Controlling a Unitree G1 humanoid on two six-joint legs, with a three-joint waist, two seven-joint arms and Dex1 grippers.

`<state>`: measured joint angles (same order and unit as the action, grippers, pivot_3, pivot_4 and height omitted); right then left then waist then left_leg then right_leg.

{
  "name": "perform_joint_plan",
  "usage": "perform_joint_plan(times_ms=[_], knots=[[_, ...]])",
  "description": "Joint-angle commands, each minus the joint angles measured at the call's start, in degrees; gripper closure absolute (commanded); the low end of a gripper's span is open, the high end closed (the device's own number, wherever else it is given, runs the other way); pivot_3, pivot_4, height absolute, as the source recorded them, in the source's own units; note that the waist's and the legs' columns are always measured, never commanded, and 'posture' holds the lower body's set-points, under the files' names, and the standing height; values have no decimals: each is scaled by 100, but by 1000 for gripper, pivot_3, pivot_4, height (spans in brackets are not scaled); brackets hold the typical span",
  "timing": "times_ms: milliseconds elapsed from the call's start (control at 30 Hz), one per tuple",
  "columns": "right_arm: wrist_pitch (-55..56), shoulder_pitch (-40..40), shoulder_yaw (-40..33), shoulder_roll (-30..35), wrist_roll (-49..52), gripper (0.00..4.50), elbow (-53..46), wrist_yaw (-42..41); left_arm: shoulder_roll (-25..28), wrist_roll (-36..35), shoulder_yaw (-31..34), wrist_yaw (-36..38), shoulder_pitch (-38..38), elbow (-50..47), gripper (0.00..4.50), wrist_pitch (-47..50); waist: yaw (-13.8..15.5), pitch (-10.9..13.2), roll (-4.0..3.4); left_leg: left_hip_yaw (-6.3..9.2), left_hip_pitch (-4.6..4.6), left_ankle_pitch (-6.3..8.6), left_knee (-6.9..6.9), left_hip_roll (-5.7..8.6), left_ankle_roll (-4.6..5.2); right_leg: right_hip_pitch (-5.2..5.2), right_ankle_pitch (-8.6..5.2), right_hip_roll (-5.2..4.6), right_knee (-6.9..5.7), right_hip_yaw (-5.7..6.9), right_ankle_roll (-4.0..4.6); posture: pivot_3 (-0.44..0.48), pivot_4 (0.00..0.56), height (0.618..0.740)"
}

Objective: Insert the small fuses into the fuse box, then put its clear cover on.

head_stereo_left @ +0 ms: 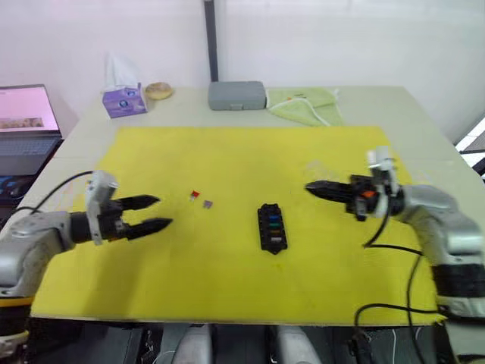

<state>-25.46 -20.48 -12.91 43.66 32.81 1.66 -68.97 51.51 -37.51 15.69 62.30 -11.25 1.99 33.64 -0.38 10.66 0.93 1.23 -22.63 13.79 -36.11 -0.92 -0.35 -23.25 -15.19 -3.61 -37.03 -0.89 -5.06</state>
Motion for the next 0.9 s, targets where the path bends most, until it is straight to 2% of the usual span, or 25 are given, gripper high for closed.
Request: perform_joint_plan(times_ms=[33, 100, 133, 167, 300, 333, 567, 667, 767, 900], knots=[[160, 618, -1104, 329, -63, 3943, 322, 515, 145, 307, 476, 3, -141, 975, 0, -549, -9, 0, 0, -5, -1, 0, 1, 1, 0, 0, 0, -1, 2, -2, 0, 0, 150, 740], [489, 1142, -1866, 528, -196, 3177, 891, 796, 116, 465, 540, 52, -236, 1687, 0, -835, -19, 0, -1, -12, 0, 0, 2, 2, 0, -1, 0, -2, 1, -5, 1, 0, 150, 740], [617, 1356, -2119, 589, -247, 2536, 1112, 866, 80, 534, 527, 100, -300, 1979, 0, -958, -20, 0, -2, -15, 2, 0, 3, 1, 1, -1, -1, -1, 1, -6, 2, 0, 150, 740], [713, 1492, -2251, 623, -273, 2250, 1244, 900, 56, 581, 507, 146, -354, 2183, 0, -1051, -19, 0, -2, -16, 2, 0, 4, 1, 1, -2, -2, -1, 0, -7, 4, 0, 150, 740], [1092, 1954, -2600, 636, -366, 204, 1507, 1045, -46, 795, 352, 258, -633, 2803, 0, -1329, -80, 0, 0, -26, 12, 1, 7, -3, 2, -2, -7, 4, -1, -17, 13, 0, 150, 740], [1153, 2001, -2639, 628, -372, 32, 1531, 1086, -69, 833, 334, 268, -694, 2896, 0, -1358, -94, 0, 0, -27, 14, 1, 6, -5, 1, -2, -2, 6, -2, -20, 5, 0, 150, 740], [1473, 2181, -2635, 555, -497, 32, 1544, 1476, -186, 1121, 160, 342, -1151, 3371, 0, -1500, -74, -1, -1, -38, 20, 1, 6, -6, 1, -2, 2, 7, -8, -30, -3, 0, 150, 740], [1326, 2230, -2620, 563, -504, 32, 1410, 1689, -158, 1138, 20, 375, -1316, 3307, 0, -1076, -51, -1, -1, -38, 18, 1, 6, -5, 1, -2, 2, 5, -8, -30, -4, 0, 150, 740], [777, 2154, -2713, 619, -123, 32, 1080, 1727, -117, 998, -52, 664, -1489, 3124, 0, -651, -48, -1, -1, -38, 18, 1, 5, -4, 1, -2, 2, 4, -9, -31, -4, 0, 150, 740], [-397, 1828, -2561, 794, 734, 32, -41, 1694, -59, 867, -344, 1355, -1958, 3107, 0, 31, -82, -1, -2, -36, 18, 1, 4, -5, 1, -2, 2, 8, -11, -30, -4, 0, 150, 740]])
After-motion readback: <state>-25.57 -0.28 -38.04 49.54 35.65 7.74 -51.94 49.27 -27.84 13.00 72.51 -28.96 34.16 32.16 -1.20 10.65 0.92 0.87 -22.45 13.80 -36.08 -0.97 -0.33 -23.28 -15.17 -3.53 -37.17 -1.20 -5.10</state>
